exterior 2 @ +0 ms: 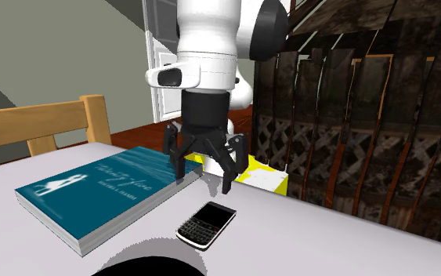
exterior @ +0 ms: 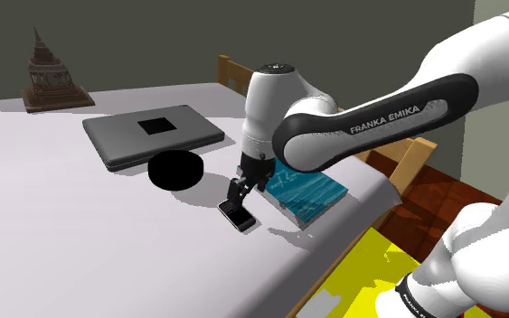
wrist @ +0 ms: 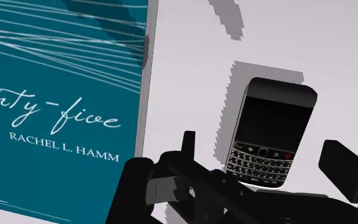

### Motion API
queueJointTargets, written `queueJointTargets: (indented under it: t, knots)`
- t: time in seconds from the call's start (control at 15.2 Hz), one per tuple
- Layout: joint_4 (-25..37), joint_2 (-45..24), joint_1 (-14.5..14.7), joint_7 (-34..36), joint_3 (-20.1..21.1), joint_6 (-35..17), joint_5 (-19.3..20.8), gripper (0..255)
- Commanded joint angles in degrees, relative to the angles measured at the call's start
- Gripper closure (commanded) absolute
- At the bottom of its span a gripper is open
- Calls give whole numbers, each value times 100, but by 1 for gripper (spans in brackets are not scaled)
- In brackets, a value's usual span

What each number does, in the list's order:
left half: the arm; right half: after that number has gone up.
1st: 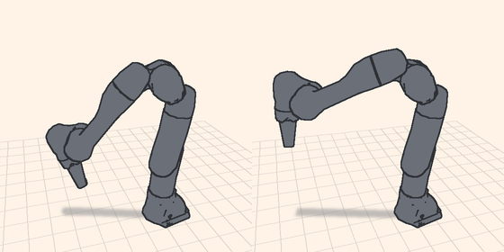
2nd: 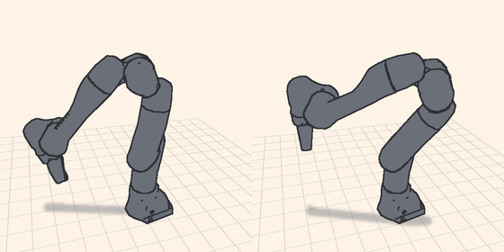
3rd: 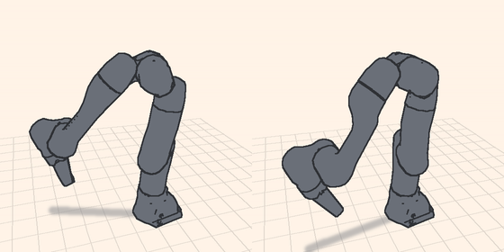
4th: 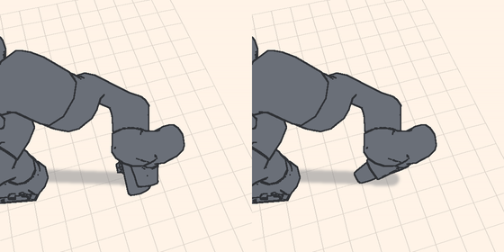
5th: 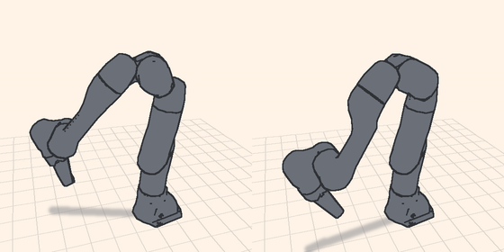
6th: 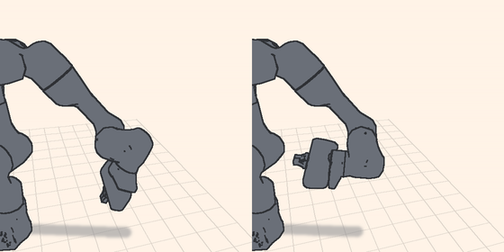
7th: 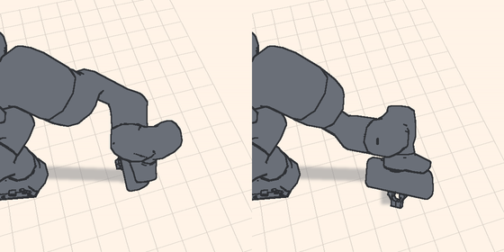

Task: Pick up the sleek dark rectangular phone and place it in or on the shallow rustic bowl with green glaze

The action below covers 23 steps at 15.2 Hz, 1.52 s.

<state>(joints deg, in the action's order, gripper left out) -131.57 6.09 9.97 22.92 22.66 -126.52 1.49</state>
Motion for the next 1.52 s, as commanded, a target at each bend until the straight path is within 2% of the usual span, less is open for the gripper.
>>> queueJointTargets:
  t: [0.0,0.59,1.06,1.12,1.45]
  knots:
    - [211,-417,54,208,124,-137,210,0]
    - [51,-921,80,460,133,-733,533,0]
    - [51,-920,80,459,132,-732,532,0]
    - [51,-920,80,459,132,-732,532,255]
    - [58,-924,79,459,131,-728,534,255]
